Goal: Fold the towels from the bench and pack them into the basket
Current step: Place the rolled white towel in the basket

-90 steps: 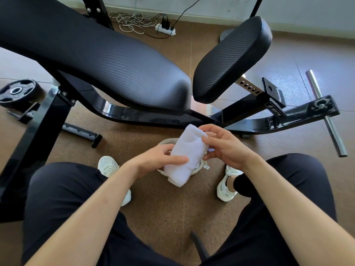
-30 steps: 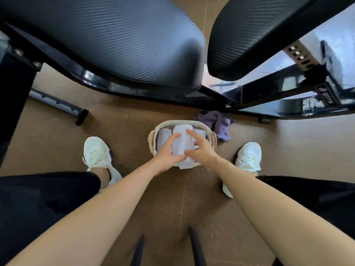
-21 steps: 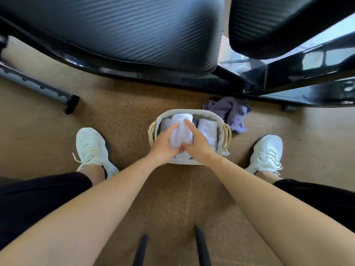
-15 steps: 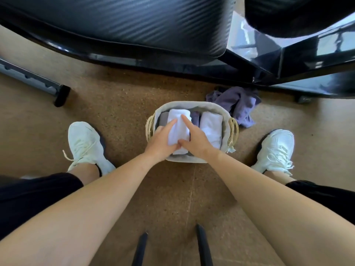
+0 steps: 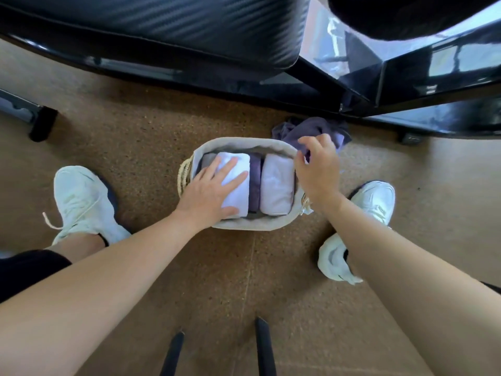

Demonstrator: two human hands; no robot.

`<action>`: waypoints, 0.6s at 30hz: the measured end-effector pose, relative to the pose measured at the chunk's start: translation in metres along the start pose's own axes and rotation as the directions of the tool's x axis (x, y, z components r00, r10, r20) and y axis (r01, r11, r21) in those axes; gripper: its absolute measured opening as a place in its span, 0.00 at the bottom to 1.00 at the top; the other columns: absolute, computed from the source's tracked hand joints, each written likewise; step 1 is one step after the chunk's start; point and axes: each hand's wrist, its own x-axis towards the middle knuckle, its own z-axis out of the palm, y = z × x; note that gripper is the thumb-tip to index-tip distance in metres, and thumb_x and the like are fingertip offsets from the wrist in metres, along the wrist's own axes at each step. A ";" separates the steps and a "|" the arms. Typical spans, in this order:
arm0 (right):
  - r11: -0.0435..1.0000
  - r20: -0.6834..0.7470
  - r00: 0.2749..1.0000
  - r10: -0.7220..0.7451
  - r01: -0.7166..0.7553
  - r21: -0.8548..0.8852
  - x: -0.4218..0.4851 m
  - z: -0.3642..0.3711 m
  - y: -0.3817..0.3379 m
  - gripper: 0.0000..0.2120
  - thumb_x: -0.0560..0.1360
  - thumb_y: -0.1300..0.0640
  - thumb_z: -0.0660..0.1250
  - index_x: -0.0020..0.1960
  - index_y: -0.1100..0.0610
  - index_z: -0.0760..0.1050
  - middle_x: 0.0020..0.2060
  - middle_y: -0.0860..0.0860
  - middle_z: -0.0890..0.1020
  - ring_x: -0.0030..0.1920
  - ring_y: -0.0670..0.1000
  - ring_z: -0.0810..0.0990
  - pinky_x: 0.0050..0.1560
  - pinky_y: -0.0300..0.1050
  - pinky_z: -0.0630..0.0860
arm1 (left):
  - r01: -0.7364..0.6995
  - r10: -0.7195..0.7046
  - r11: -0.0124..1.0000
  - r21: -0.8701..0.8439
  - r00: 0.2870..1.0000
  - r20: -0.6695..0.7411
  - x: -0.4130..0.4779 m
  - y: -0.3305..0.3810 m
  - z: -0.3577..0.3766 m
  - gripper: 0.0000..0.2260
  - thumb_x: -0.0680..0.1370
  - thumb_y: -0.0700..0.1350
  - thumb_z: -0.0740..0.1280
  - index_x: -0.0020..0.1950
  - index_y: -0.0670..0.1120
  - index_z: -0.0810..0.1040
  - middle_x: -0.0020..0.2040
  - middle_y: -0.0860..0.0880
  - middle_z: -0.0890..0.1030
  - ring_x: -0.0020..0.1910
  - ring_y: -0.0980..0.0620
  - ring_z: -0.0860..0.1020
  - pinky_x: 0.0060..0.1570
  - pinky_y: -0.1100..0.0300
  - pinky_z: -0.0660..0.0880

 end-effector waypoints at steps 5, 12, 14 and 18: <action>0.979 0.243 0.951 0.191 -0.167 -0.114 0.038 -0.011 0.025 0.28 0.79 0.56 0.68 0.77 0.50 0.65 0.73 0.58 0.66 0.70 0.62 0.66 0.67 0.54 0.71 | 0.081 -0.081 0.996 0.042 0.997 0.000 0.001 -0.002 0.003 0.42 0.72 0.68 0.70 0.82 0.58 0.57 0.83 0.49 0.56 0.78 0.37 0.62 0.72 0.43 0.67; 0.955 0.423 0.874 0.241 -0.135 -0.264 0.070 -0.024 0.055 0.07 0.78 0.54 0.69 0.54 0.55 0.78 0.60 0.58 0.73 0.59 0.64 0.74 0.53 0.53 0.73 | 0.144 -0.145 0.989 0.037 0.989 0.040 0.016 0.008 0.002 0.41 0.71 0.68 0.71 0.80 0.59 0.59 0.82 0.50 0.57 0.76 0.37 0.64 0.65 0.45 0.73; 0.946 0.390 0.873 0.293 -0.206 -0.248 0.069 -0.037 0.054 0.05 0.78 0.54 0.68 0.50 0.56 0.77 0.50 0.56 0.76 0.53 0.61 0.77 0.47 0.49 0.70 | 0.141 -0.144 0.989 0.039 0.988 0.063 0.014 0.010 -0.001 0.41 0.72 0.67 0.70 0.81 0.59 0.56 0.83 0.50 0.54 0.76 0.38 0.63 0.64 0.45 0.73; 0.920 0.265 0.883 0.389 -0.358 -0.159 0.055 -0.081 0.043 0.04 0.79 0.53 0.67 0.47 0.53 0.73 0.43 0.53 0.76 0.43 0.56 0.73 0.42 0.44 0.66 | 0.141 -0.136 0.990 -0.022 0.979 0.154 0.008 0.021 -0.021 0.39 0.77 0.64 0.67 0.82 0.60 0.50 0.84 0.53 0.45 0.76 0.40 0.59 0.67 0.45 0.71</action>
